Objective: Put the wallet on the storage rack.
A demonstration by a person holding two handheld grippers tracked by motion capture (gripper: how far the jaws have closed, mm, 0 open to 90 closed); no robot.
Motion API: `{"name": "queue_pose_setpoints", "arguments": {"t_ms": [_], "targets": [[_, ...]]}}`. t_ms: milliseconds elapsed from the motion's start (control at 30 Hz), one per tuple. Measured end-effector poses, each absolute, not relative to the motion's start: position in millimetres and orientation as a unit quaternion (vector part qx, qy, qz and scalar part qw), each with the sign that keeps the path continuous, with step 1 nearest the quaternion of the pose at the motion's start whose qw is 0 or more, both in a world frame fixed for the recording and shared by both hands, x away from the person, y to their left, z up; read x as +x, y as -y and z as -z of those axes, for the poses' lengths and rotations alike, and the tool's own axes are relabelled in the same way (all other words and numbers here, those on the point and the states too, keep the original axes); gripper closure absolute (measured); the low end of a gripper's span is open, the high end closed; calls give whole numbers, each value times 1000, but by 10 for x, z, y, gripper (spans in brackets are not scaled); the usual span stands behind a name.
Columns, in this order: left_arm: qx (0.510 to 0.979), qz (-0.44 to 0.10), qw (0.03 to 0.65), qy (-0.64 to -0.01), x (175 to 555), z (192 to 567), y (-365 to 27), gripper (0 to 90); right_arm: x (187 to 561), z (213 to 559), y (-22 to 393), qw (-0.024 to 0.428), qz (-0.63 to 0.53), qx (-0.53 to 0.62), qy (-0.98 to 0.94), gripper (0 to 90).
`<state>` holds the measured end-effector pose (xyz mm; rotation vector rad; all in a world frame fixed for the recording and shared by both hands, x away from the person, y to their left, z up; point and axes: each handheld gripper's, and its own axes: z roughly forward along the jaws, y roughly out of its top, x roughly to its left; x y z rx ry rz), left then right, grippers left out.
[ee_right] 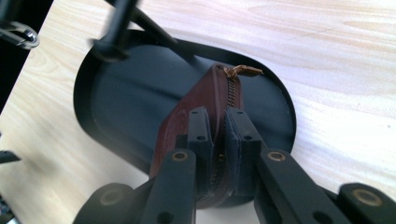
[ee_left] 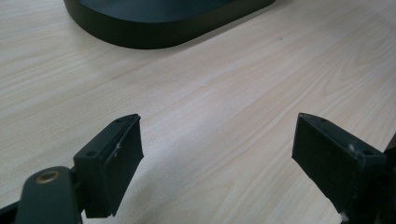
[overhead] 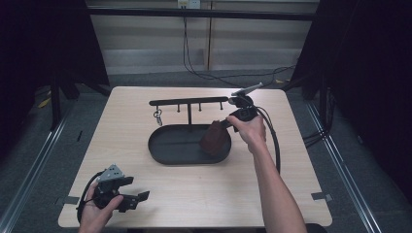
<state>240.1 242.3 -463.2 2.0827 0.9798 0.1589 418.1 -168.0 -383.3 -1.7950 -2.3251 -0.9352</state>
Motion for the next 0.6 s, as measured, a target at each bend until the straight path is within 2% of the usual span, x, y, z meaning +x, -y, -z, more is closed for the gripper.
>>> {"name": "queue_pose_setpoints", "arguments": {"t_ms": [333, 500, 600], "targets": [[826, -64, 407, -386, 2400, 4621, -2434, 160, 4235, 4143, 1643, 34, 326, -587, 741, 811], [824, -60, 411, -386, 2404, 4615, -2436, 160, 4209, 4299, 1691, 14, 340, -589, 733, 818], [825, -58, 409, -385, 2413, 4617, -2428, 160, 4192, 4450, 1759, 33, 344, -594, 727, 835]]}}
